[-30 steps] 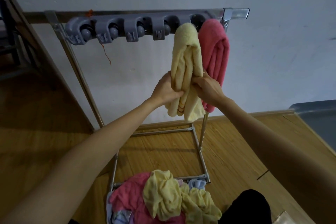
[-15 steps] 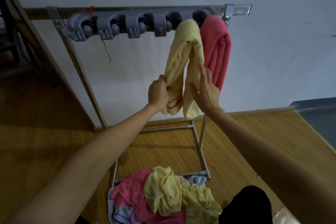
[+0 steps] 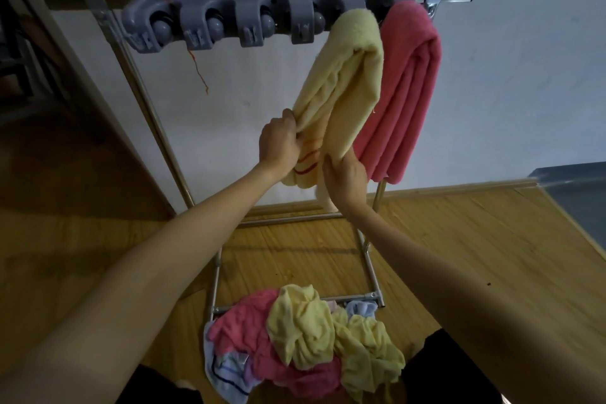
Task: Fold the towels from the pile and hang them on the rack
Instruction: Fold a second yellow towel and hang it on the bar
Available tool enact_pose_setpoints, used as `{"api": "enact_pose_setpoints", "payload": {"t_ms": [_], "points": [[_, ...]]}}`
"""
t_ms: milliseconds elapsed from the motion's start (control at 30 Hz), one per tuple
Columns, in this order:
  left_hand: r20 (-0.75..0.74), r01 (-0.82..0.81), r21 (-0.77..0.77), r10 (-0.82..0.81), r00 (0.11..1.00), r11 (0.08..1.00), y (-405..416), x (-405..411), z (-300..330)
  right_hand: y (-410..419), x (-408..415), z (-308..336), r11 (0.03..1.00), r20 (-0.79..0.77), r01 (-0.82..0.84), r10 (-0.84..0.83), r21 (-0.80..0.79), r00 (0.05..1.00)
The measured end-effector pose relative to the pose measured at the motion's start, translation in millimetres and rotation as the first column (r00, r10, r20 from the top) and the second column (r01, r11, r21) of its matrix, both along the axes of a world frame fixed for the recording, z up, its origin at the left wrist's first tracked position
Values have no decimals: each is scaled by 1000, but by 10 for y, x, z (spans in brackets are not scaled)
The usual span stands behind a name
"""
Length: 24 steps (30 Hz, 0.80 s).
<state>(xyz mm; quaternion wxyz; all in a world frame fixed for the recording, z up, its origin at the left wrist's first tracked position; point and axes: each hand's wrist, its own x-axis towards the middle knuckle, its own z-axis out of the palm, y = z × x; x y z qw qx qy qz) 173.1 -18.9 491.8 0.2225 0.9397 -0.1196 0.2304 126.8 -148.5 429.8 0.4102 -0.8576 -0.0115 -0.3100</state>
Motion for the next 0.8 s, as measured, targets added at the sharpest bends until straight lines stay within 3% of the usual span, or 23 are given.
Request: {"api": "enact_pose_setpoints", "payload": {"t_ms": [167,333,500,800], "points": [[24,5,10,-5,1000,1000,3,-10,16,-51,267,28,998,-203,37,-45,-44,978],[26,5,65,-7,1000,998,-92,-2,-49,-258,458,-2,981,-268,178,-152,74,951],[13,36,81,-37,999,996,-295,-41,-161,-468,417,-34,997,-271,55,-35,63,962],[-55,67,-178,-78,995,982,-546,-219,-489,-628,275,-179,991,-299,-60,94,122,950]]}}
